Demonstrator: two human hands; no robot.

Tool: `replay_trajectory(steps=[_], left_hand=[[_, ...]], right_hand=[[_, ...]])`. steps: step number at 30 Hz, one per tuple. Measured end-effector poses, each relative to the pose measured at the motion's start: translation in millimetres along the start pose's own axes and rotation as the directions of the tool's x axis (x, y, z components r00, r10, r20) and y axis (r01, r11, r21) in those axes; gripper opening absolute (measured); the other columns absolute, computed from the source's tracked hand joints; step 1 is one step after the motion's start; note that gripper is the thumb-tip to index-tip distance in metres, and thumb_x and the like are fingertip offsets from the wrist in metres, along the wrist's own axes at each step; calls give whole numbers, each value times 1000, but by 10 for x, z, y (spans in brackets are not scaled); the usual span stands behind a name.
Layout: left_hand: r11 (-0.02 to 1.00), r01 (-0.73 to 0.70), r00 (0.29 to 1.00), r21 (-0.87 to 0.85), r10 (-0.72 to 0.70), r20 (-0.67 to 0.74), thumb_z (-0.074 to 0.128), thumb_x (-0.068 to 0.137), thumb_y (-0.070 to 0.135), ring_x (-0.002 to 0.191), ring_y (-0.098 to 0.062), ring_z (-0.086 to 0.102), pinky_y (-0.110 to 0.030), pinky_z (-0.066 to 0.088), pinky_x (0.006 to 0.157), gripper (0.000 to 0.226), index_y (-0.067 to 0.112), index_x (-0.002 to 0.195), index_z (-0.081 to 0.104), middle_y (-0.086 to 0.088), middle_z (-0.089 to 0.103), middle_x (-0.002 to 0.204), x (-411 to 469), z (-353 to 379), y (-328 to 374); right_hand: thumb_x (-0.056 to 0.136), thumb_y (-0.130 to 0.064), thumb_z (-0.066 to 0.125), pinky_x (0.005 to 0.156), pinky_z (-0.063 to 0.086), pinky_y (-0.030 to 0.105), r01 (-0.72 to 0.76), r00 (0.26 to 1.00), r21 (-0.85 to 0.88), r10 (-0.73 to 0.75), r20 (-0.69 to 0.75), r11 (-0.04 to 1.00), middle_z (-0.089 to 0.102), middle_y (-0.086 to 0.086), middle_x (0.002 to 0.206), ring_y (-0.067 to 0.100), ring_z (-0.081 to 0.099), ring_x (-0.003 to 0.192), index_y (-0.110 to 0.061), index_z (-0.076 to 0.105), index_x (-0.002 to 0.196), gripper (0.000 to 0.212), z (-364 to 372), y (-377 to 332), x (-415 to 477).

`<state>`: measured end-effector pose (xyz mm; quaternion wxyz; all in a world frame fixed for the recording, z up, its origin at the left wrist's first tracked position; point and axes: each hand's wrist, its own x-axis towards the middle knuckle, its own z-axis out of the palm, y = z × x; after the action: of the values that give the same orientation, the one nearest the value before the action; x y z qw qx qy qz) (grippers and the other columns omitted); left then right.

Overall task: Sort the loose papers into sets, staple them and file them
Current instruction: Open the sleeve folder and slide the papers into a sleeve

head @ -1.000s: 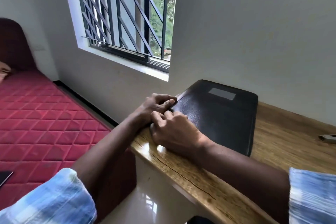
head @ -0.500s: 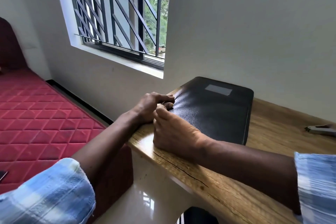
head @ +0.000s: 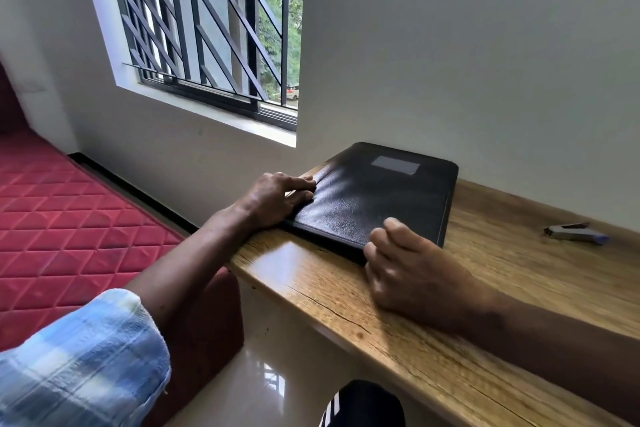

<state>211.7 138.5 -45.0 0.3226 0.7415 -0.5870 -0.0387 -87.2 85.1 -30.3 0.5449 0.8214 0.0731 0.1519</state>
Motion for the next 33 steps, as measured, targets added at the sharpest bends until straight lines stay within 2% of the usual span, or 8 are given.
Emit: replay_trajectory(steps=[6,10,16,20,24,28,31,33], left_hand=[[974,-26,999,226,15,50,60,103,37,132,-20,60,-32,45,112,32,36,134,69,9,61,145,-9,-80,147],[843,-52,995,536,-3,101,53,97,32,127,-22,60,-39,40,104,35,43,128,66,5,68,135,109,-137,522],[926,-196,966,321,127,224,45,90,74,142,-20,47,-51,39,113,64,36,141,57,6,51,154,408,430,1384],[948,-187,958,258,118,263,39,98,71,138,-18,47,-55,33,113,59,31,138,55,6,53,147,498,825,1535],[947,-172,963,273,103,249,34,102,68,154,-17,27,-56,17,124,64,31,153,42,3,34,166,508,925,1498],[940,-159,962,302,79,262,31,102,68,159,-16,14,-56,11,126,66,32,158,33,4,22,171,506,990,1496],[939,-157,963,305,77,257,30,102,68,159,-14,11,-54,9,127,66,34,158,31,5,19,172,510,1006,1482],[939,-156,962,307,75,261,30,102,68,159,-13,9,-54,8,127,66,34,159,30,6,17,172,498,1012,1483]], right_hand=[[85,-4,71,92,40,45,-120,987,67,126,-98,990,62,9,79,27,57,78,-7,70,77,8,-37,58,-397],[85,-6,67,94,38,47,-189,973,133,204,-111,973,64,8,94,26,53,89,-11,71,80,8,-45,53,-503],[94,-10,61,97,39,45,-239,955,227,271,-122,944,65,7,100,25,60,92,-15,73,81,19,-26,43,-550],[93,-12,56,89,41,43,-450,871,324,489,-45,832,59,4,80,26,59,81,-16,68,70,27,3,24,-614],[83,-28,75,78,38,40,-693,697,468,677,238,549,60,-8,71,20,54,74,-27,71,71,12,-3,-18,-610],[82,-39,72,71,46,40,-823,488,537,719,495,188,61,-13,64,12,54,66,-31,72,71,13,-45,-28,-581],[85,-47,67,79,52,44,-812,291,539,647,705,-222,67,-15,63,11,62,63,-32,75,78,18,-43,-15,-576],[85,-43,69,83,55,47,-788,191,472,572,797,-395,67,-20,63,10,64,61,-33,75,76,15,-27,-5,-564]])
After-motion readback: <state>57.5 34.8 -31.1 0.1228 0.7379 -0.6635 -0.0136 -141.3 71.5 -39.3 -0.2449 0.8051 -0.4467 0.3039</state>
